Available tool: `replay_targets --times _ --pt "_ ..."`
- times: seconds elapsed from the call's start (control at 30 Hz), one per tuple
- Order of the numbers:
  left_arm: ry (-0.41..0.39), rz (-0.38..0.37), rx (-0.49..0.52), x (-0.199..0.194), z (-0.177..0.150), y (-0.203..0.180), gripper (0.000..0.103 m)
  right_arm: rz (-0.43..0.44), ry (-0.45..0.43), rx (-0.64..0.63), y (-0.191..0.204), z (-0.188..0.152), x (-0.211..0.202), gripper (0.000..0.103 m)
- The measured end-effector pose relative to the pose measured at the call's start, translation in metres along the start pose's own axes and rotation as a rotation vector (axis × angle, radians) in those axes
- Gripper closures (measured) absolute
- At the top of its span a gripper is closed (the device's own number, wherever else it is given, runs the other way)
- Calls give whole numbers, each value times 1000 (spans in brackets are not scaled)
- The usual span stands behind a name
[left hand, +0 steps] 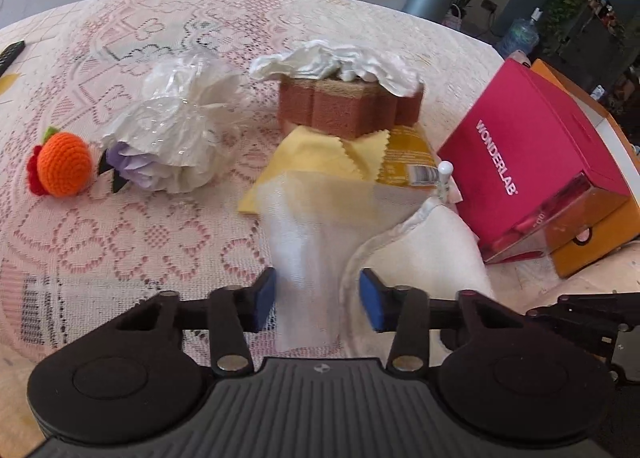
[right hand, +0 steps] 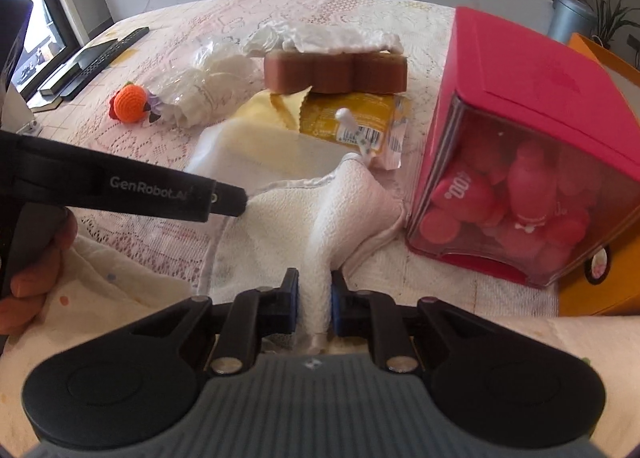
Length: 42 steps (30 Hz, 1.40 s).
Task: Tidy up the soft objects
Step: 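Grasp the white towel with the right tool while the left tool grasps the white cloth pad, then carry the towel and cloth pad into the orange box and release both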
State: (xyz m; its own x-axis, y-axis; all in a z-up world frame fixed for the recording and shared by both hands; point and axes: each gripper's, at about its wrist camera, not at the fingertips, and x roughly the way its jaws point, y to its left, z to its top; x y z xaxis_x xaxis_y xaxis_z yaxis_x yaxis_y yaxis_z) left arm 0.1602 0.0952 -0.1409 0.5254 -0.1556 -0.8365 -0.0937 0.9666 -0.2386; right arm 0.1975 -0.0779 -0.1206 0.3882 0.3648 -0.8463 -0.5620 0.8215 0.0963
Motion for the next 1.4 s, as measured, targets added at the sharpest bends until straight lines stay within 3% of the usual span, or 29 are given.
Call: replay_targets --times 0.03,0.07,0.17,0.57,0.83,1.13,1.4 --pt "-2 2 1 1 0 -1 81 1 -1 0 -1 0 0 89" --pt "-3 -5 -9 1 0 -1 90 3 -1 3 -1 0 0 89" --pt "-31 -12 -25 -3 -1 0 97 13 -3 19 -4 0 0 89" --pt "-153 85 -19 -58 -13 -7 99 23 -63 37 -10 0 -34 90" --pt "-245 62 -34 -108 -22 -19 100 18 -167 54 -14 -2 -88 90" --pt "-373 -35 80 -160 -9 -78 100 -37 -319 116 -46 -12 -162 90" --pt "-415 -208 207 -163 31 -157 100 -133 -417 254 -127 -20 -218 90"
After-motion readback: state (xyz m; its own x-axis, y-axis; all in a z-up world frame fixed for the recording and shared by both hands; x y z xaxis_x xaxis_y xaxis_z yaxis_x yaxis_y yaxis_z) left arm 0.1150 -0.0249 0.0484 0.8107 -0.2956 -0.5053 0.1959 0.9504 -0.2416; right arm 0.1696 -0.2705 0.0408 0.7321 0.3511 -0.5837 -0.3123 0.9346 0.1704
